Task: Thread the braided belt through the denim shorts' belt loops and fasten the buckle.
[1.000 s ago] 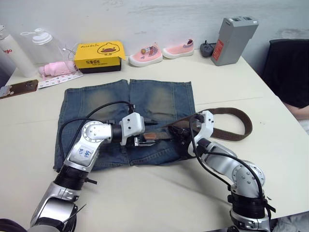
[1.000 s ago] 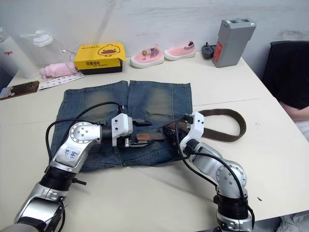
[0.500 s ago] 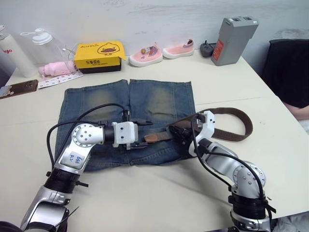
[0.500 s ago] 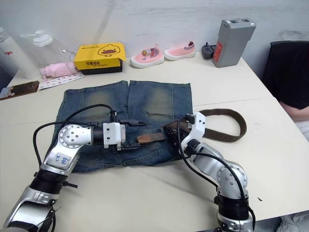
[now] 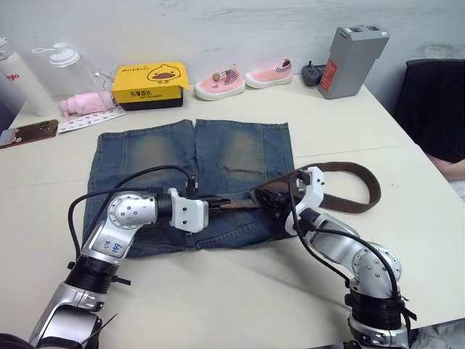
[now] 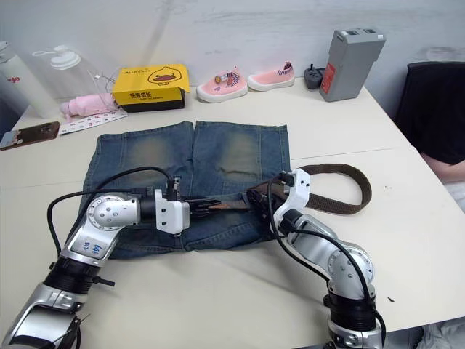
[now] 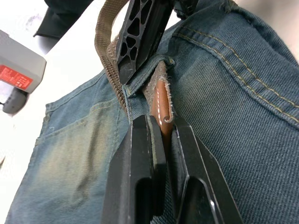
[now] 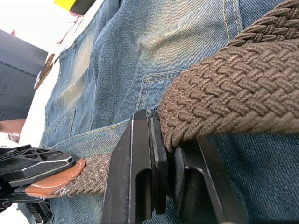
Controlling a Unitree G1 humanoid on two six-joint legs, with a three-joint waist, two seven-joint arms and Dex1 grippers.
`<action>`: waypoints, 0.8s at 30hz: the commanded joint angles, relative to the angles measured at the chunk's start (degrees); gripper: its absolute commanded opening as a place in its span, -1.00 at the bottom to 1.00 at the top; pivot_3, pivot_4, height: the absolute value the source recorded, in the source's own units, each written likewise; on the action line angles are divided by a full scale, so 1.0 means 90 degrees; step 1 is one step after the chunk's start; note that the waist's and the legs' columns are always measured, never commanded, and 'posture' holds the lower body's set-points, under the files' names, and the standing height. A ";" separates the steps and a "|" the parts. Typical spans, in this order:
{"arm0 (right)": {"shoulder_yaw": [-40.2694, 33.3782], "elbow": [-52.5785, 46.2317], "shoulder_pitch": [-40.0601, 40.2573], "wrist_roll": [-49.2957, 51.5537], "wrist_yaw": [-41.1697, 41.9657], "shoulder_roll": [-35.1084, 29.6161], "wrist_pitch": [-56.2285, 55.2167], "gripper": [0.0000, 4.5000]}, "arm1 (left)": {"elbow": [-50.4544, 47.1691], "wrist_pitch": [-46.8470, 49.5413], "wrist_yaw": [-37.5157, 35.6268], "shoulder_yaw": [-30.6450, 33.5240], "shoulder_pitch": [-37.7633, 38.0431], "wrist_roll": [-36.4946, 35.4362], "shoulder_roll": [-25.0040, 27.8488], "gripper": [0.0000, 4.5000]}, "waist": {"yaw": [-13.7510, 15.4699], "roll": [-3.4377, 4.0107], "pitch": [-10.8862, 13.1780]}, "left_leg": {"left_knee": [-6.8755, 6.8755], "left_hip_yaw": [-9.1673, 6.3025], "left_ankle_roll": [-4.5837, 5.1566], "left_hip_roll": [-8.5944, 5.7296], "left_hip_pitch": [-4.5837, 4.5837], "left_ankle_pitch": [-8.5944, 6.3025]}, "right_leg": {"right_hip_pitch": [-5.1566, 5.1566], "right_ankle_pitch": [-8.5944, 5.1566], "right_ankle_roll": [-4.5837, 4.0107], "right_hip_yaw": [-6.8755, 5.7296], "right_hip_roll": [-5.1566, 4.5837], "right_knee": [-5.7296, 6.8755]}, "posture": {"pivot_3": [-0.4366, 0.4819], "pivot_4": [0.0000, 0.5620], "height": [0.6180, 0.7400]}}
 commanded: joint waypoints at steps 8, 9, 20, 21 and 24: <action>-0.0515 -0.2491 0.0717 -0.0411 0.3755 -0.3521 -0.0135 0.97 | -0.0601 0.0685 0.0008 0.0200 0.0182 -0.0473 0.0062 -1.00 | 0.0058 0.0006 0.0003 | -0.0016 -0.0003 0.0013 0.0008 0.0006 0.0002 | 0.0028 0.0007 0.0014 -0.0016 -0.0001 -0.0055 | -0.05 -0.47 -0.71; -0.0370 -0.2687 0.0789 -0.0826 0.4164 -0.3809 -0.0310 0.97 | -0.0688 0.0839 -0.0044 0.0222 0.0199 -0.0584 0.0077 -1.00 | 0.0056 0.0005 0.0003 | -0.0021 -0.0003 0.0012 0.0013 0.0009 0.0003 | 0.0033 0.0009 0.0019 -0.0019 0.0001 -0.0061 | -0.05 -0.47 -0.71; 0.3645 -0.1833 0.0762 -0.8366 0.5394 -0.5096 -0.3988 0.97 | -0.1345 0.1378 -0.0126 0.0563 0.0443 -0.0880 0.0499 -1.00 | 0.0173 0.0007 0.0011 | -0.0007 -0.0005 0.0022 -0.0003 0.0008 0.0005 | 0.0080 0.0035 0.0063 -0.0089 -0.0019 -0.0125 | -0.05 -0.47 -0.71; 0.3729 -0.1656 0.0749 -0.8663 0.5335 -0.4980 -0.4020 0.97 | -0.1415 0.1337 -0.0135 0.0603 0.0510 -0.0846 0.0565 -1.00 | 0.0177 0.0006 0.0011 | -0.0007 -0.0005 0.0022 -0.0003 0.0007 0.0005 | 0.0079 0.0034 0.0063 -0.0089 -0.0018 -0.0124 | -0.05 -0.47 -0.71; 0.3632 -0.1374 0.0836 -0.8928 0.5292 -0.4632 -0.3710 0.40 | -0.1651 0.1212 -0.0197 0.0705 0.0735 -0.0830 0.0769 -1.00 | 0.0190 0.0007 0.0011 | -0.0006 -0.0004 0.0022 -0.0003 0.0005 0.0004 | 0.0073 0.0032 0.0058 -0.0085 -0.0018 -0.0115 | -0.05 -0.47 -0.71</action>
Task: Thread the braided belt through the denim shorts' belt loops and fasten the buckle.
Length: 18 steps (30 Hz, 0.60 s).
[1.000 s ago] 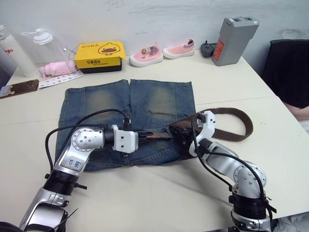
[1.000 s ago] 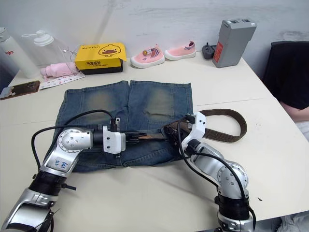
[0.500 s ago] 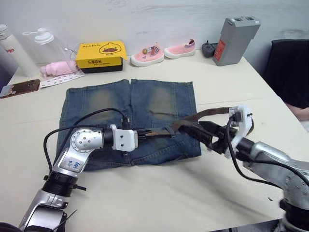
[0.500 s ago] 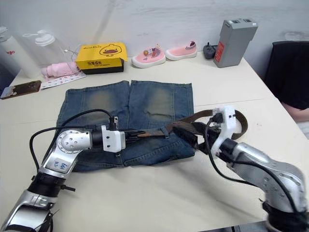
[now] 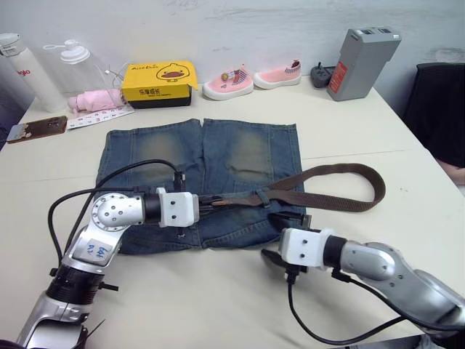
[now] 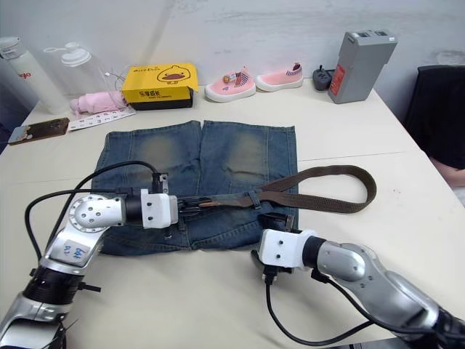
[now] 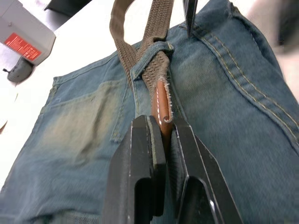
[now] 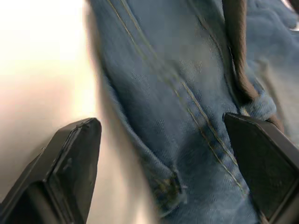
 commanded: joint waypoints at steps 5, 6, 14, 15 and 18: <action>-0.1036 0.0691 0.0279 -0.0131 -0.0198 0.0716 0.0685 -0.66 | -0.0433 -0.0557 -0.0071 0.0241 0.0412 0.0107 0.0392 -1.00 | 0.0051 -0.0001 0.0000 | 0.0014 -0.0003 -0.0001 -0.0001 0.0000 -0.0001 | 0.0000 -0.0003 -0.0006 0.0054 0.0006 0.0020 | -0.05 -0.47 -0.71; -0.1269 0.0862 0.0343 -0.0131 -0.0160 0.0663 0.0715 -0.93 | -0.0430 -0.0576 -0.0045 0.0225 0.0422 0.0119 0.0380 -1.00 | 0.0090 -0.0001 0.0000 | 0.0018 0.0001 0.0000 -0.0005 -0.0001 -0.0001 | -0.0004 -0.0003 -0.0006 0.0056 0.0005 0.0026 | -0.05 -0.47 -0.71; -0.2658 0.1906 0.0828 -0.0174 0.0120 0.0254 0.0656 -0.99 | -0.0455 -0.0745 0.0090 0.0092 0.0411 0.0264 0.0241 -1.00 | 0.0380 -0.0001 0.0000 | 0.0056 -0.0001 0.0037 -0.0064 -0.0011 -0.0011 | -0.0004 -0.0012 -0.0022 0.0056 -0.0004 0.0061 | -0.05 -0.47 -0.71; -0.2687 0.1920 0.0897 -0.0193 0.0143 0.0232 0.0645 -0.99 | -0.0451 -0.0802 0.0127 0.0074 0.0376 0.0285 0.0195 -1.00 | 0.0396 -0.0001 0.0000 | 0.0059 -0.0001 0.0040 -0.0068 -0.0012 -0.0013 | -0.0003 -0.0014 -0.0026 0.0057 -0.0004 0.0063 | -0.05 -0.47 -0.71; -0.2699 0.1852 0.1049 -0.0211 0.0215 0.0280 0.0658 -0.99 | -0.0480 -0.0867 0.0189 0.0045 0.0298 0.0305 0.0072 -1.00 | 0.0419 -0.0004 -0.0002 | 0.0070 0.0005 0.0055 -0.0078 -0.0013 -0.0021 | 0.0000 -0.0017 -0.0032 0.0062 -0.0006 0.0065 | -0.05 -0.47 -0.71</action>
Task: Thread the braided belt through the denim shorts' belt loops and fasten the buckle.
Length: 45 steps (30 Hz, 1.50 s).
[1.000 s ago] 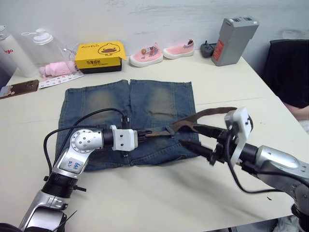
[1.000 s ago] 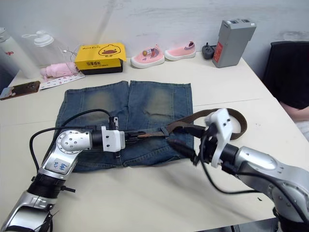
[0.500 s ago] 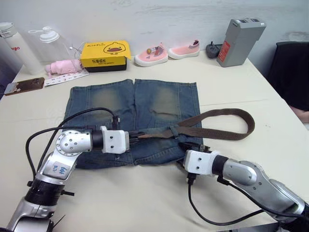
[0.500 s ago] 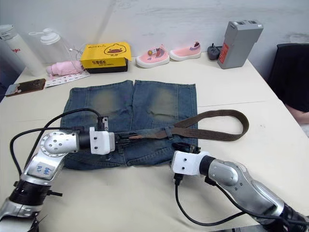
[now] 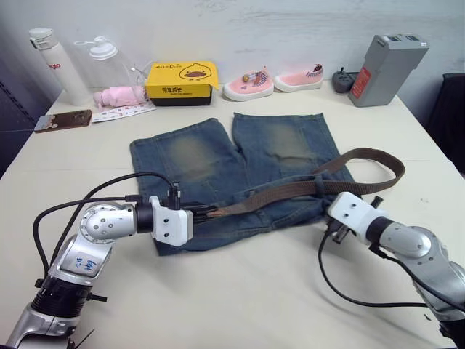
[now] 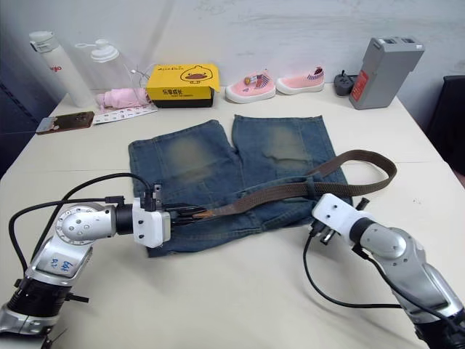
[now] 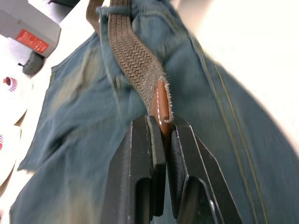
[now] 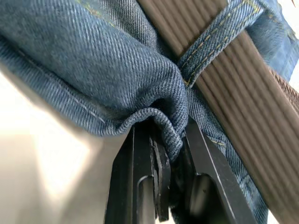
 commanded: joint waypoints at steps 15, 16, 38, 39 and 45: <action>-0.2851 -0.1679 -0.0523 0.4111 0.0828 0.1032 0.3476 0.99 | -0.0053 -0.1008 0.1015 0.0288 -0.0007 0.0479 -0.0340 -1.00 | -0.0104 0.0008 0.0005 | -0.0004 0.0000 -0.0003 0.0010 -0.0001 0.0001 | -0.0002 -0.0002 0.0000 0.0013 0.0001 -0.0003 | -0.05 -0.47 -0.71; -0.3004 -0.1828 -0.0674 0.4703 0.0792 0.1082 0.3930 0.99 | -0.0051 -0.1065 0.1060 0.0289 0.0016 0.0518 -0.0344 -1.00 | -0.0115 0.0011 0.0007 | -0.0007 0.0006 -0.0002 0.0016 0.0001 0.0001 | -0.0002 -0.0002 0.0000 0.0014 0.0000 -0.0007 | -0.05 -0.47 -0.71; -0.0720 -0.0408 -0.1493 1.2572 -0.7012 0.4104 0.1844 0.99 | -0.0081 -0.1647 0.1469 0.0184 0.0133 0.1018 -0.0352 -1.00 | -0.0172 0.0001 -0.0006 | 0.0028 0.0006 -0.0037 0.0064 -0.0054 -0.0008 | -0.0094 -0.0003 -0.0008 0.0028 0.0035 0.0063 | -0.05 -0.47 -0.71; -0.0752 -0.0399 -0.1516 1.2572 -0.7098 0.4159 0.1830 0.89 | -0.0085 -0.1644 0.1467 0.0184 0.0135 0.1013 -0.0350 -1.00 | -0.0177 0.0002 -0.0006 | 0.0028 0.0006 -0.0037 0.0062 -0.0054 -0.0008 | -0.0096 -0.0003 -0.0008 0.0026 0.0045 0.0066 | -0.05 -0.47 -0.71; -0.0808 -0.0505 -0.1559 1.2572 -0.7192 0.4275 0.1854 -0.26 | -0.0070 -0.1664 0.1491 0.0169 0.0059 0.1097 -0.0357 -1.00 | -0.0217 0.0004 -0.0008 | 0.0028 0.0006 -0.0036 0.0062 -0.0053 -0.0008 | -0.0097 -0.0003 -0.0009 0.0021 0.0055 0.0070 | -0.05 -0.47 -0.71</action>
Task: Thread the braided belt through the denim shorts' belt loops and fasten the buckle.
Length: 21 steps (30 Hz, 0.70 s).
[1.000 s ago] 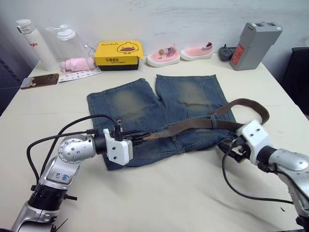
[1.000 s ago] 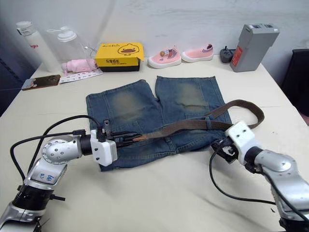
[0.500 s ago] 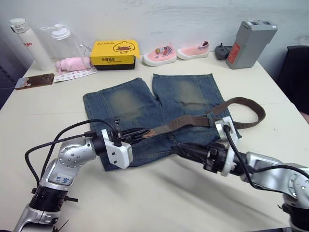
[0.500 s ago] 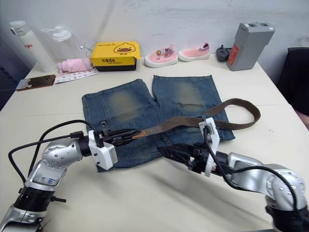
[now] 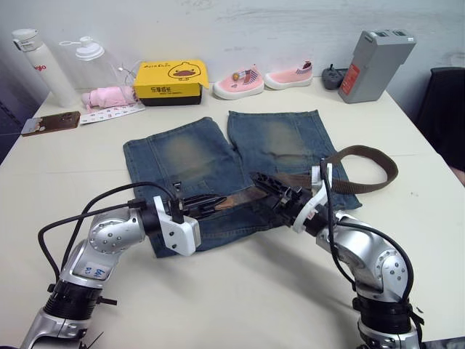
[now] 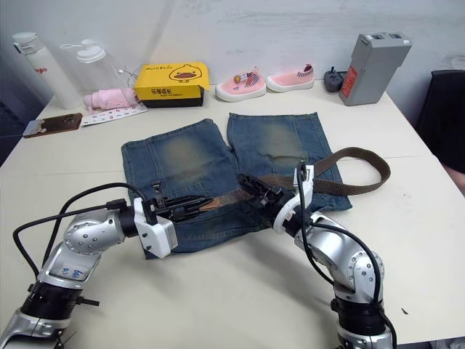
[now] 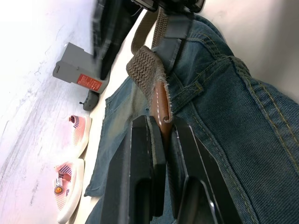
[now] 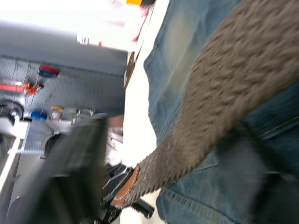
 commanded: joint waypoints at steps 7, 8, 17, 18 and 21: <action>0.0049 -0.0322 -0.0155 0.0152 -0.0081 0.0205 -0.0094 -0.96 | -0.0148 0.0020 0.0047 -0.0105 -0.0148 0.0205 0.0026 -1.00 | -0.0118 0.0006 -0.0004 | -0.0002 -0.0001 0.0000 0.0001 0.0000 0.0000 | -0.0002 0.0000 0.0000 0.0002 -0.0001 0.0003 | -0.05 -0.47 -0.71; 0.0036 -0.0311 -0.0176 0.0152 -0.0098 0.0217 -0.0125 -0.96 | -0.0147 0.0053 0.0052 -0.0109 -0.0156 0.0180 0.0006 -1.00 | -0.0123 0.0006 -0.0004 | -0.0002 -0.0001 0.0000 0.0001 0.0000 0.0000 | -0.0003 0.0000 0.0000 0.0002 -0.0001 0.0005 | -0.05 -0.47 -0.71; -0.0803 0.0161 -0.0333 0.0001 0.0653 -0.0550 -0.0503 -1.00 | -0.1037 0.2765 -0.0325 0.0319 0.0381 -0.1926 -0.0069 0.49 | -0.0141 0.0008 -0.0004 | -0.0002 -0.0006 0.0004 -0.0011 0.0001 -0.0001 | -0.0002 0.0000 0.0000 -0.0007 0.0000 0.0007 | -0.05 -0.47 -0.71; -0.0895 0.0264 -0.0297 -0.0062 0.0808 -0.0675 -0.0492 -1.00 | -0.1209 0.3221 -0.0400 0.0424 0.0516 -0.2302 -0.0005 0.49 | -0.0161 0.0007 -0.0004 | -0.0003 -0.0008 0.0005 -0.0014 0.0002 -0.0001 | -0.0002 0.0000 0.0000 -0.0009 0.0001 0.0009 | -0.05 -0.47 -0.71; -0.1135 0.0660 -0.0188 -0.0312 0.1220 -0.1019 -0.0452 -1.00 | -0.1583 0.4192 -0.0542 0.0810 0.0946 -0.3121 0.0198 0.49 | -0.0222 0.0008 -0.0004 | -0.0008 -0.0010 0.0006 -0.0013 0.0007 -0.0001 | 0.0001 -0.0001 -0.0002 -0.0006 -0.0002 0.0009 | -0.05 -0.47 -0.71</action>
